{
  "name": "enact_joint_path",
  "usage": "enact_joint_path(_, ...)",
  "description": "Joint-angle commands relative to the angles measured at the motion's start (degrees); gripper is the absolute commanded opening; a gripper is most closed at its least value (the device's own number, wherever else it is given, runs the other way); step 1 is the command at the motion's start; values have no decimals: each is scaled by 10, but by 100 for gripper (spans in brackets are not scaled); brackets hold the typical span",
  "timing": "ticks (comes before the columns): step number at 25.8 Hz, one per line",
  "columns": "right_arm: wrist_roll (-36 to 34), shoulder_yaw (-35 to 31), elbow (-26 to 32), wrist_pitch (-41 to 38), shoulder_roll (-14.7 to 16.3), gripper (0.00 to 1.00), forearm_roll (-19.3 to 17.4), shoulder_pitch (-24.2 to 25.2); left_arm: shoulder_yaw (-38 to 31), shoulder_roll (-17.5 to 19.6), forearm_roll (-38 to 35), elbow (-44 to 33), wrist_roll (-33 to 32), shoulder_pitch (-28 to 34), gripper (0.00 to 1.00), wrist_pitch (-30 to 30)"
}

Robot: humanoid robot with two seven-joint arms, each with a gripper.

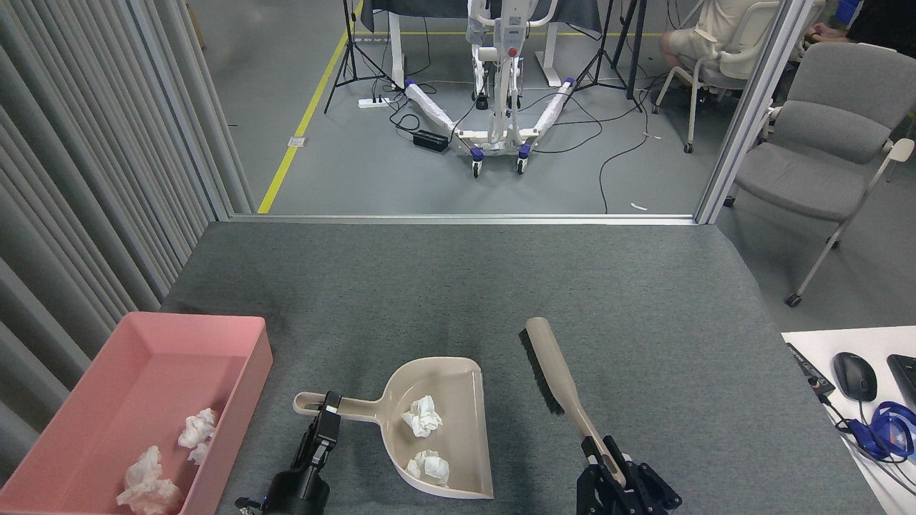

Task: Sweep and dump garbage into bin
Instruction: 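Lift the brush away from the dustpan with the right gripper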

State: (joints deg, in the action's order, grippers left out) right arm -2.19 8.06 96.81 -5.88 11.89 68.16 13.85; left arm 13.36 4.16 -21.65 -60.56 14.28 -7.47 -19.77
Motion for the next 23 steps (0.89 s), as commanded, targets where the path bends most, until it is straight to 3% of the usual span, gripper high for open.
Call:
enact_joint_path(1, 6, -21, -19, -3, 13, 0, -15, 0, 0, 1, 5, 0, 0, 0, 18, 4)
enact_joint_path(11, -25, -34, -97, 4, 31, 0, -15, -30, 1, 1, 84, -19, 11, 3, 14, -6)
enact_joint_path(17, -30, -37, -109, 7, 27, 0, -15, -37, 6, 4, 146, -47, 34, 8, 7, -43)
enact_joint_path(23, -30, -52, -124, 12, 29, 0, -16, -47, 6, 8, 180, -71, 52, 11, 4, -42)
